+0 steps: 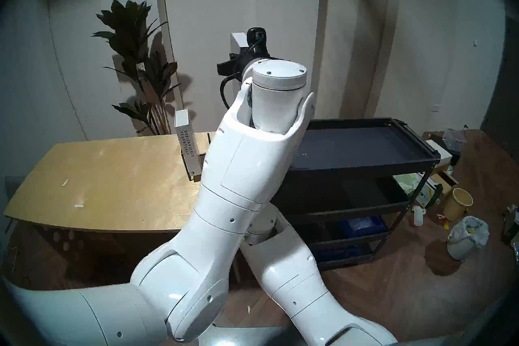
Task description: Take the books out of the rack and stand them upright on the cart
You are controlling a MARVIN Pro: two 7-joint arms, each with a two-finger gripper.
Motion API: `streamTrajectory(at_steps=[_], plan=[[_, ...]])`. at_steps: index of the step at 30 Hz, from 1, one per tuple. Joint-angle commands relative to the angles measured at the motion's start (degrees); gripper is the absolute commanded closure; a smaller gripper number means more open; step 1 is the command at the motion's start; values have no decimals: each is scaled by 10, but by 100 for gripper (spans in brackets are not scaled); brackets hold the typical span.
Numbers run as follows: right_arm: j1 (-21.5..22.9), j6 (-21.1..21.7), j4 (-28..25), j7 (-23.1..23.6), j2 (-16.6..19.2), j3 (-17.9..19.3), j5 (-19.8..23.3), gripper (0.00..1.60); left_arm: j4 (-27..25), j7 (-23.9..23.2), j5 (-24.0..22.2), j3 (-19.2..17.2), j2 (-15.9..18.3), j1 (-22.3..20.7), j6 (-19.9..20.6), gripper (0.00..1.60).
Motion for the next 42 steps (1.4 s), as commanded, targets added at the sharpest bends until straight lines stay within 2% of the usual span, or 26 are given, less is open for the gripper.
streamTrajectory(at_steps=[1, 7, 13, 15, 20, 34, 42], plan=[[22, -10, -15, -72, -11, -22, -25, 0, 14, 20, 13, 9, 8, -50, -27, 160], [22, -8, -15, -138, -9, -40, -33, 0, 34, 37, 9, 5, 9, -65, -48, 160], [16, -20, -26, -171, -4, -43, -45, 0, 32, 53, -7, 14, 16, -63, -51, 160], [18, -23, -30, -171, 3, -47, -40, 0, 24, 57, -20, 17, 17, -57, -43, 160], [21, -21, -47, -133, 21, -51, -1, 0, 1, 60, -47, 35, 30, -42, -28, 160], [37, -17, -44, -144, 35, -66, 13, 0, 8, 99, -113, 85, 67, -60, -4, 160], [52, -12, -16, -151, 28, -67, 25, 0, 5, 114, -136, 107, 78, -53, -6, 160]])
